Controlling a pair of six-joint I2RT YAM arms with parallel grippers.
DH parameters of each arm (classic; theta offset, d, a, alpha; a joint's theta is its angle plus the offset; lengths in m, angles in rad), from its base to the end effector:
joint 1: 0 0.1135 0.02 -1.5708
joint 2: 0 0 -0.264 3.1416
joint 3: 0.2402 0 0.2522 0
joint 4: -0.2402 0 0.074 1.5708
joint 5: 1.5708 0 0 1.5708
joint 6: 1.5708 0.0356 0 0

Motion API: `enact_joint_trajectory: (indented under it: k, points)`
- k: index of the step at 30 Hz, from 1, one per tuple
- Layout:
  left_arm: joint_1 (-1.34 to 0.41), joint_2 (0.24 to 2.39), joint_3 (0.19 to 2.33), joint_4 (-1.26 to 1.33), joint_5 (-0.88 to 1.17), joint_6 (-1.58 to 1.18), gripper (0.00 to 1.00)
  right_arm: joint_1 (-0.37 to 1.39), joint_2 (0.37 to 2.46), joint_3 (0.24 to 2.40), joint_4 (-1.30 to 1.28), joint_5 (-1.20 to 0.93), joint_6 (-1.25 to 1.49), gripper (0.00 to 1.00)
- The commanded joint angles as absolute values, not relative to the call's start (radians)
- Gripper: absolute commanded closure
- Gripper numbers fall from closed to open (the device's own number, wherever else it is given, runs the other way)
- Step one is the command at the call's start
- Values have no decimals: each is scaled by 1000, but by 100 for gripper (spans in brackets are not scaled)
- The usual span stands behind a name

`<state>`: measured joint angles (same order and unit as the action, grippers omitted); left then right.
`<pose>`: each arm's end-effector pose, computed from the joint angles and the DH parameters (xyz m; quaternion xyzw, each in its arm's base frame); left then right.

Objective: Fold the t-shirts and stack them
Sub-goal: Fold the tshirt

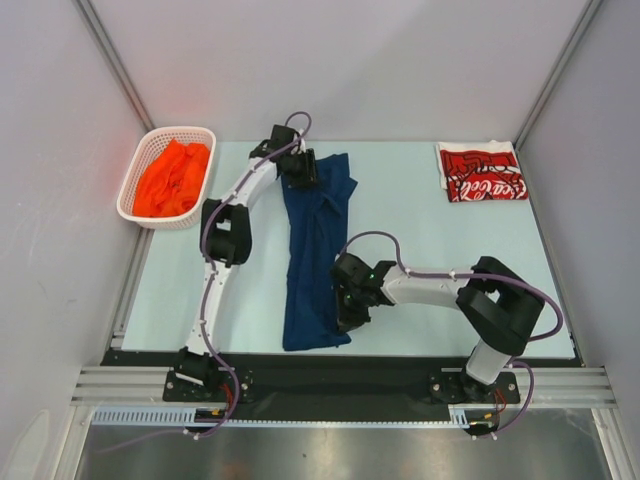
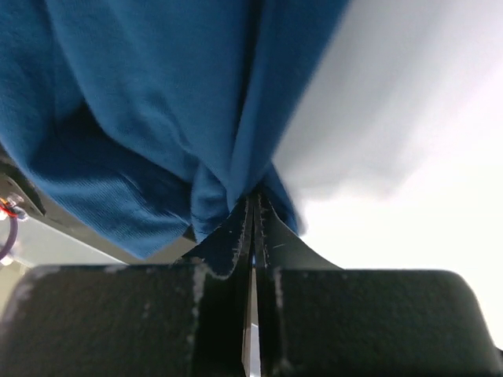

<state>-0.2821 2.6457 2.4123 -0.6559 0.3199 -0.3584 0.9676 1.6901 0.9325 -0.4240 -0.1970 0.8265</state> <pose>0.5466 -0.1701 0.1571 0.0177 0.9318 -0.2463 0.2659 0.1712 0.2608 0.1501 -0.0878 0.9726 0.2106 0.0447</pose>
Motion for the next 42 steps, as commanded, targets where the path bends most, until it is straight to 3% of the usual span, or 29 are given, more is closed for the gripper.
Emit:
enact_joint_trajectory:
  k: [1,4,11,13,17,20,24,29,42]
  points:
    - [-242,2510,2359,-604,299,-296,42,942,1675,1023,-538,-166,783,100]
    - [-233,2390,2301,-592,299,-285,32,868,1655,1087,-610,-127,709,96]
    - [-232,2287,2231,-588,334,-288,32,686,1817,1403,-673,-107,543,74]
    - [-232,2310,2223,-592,341,-285,39,638,1880,1538,-686,-123,526,66]
    - [-230,2370,2208,-597,311,-273,61,586,2076,1780,-729,-126,489,58]
    - [-232,2369,2120,-520,313,-296,70,548,2150,1911,-687,-106,472,57]
    - [-232,2368,2051,-443,342,-324,73,505,2287,2031,-611,-162,483,57]
    - [-230,2422,2098,-511,322,-328,73,482,2410,2121,-571,-253,500,58]
    - [-123,2569,2285,-676,301,-281,69,405,2525,2128,-646,-132,361,62]
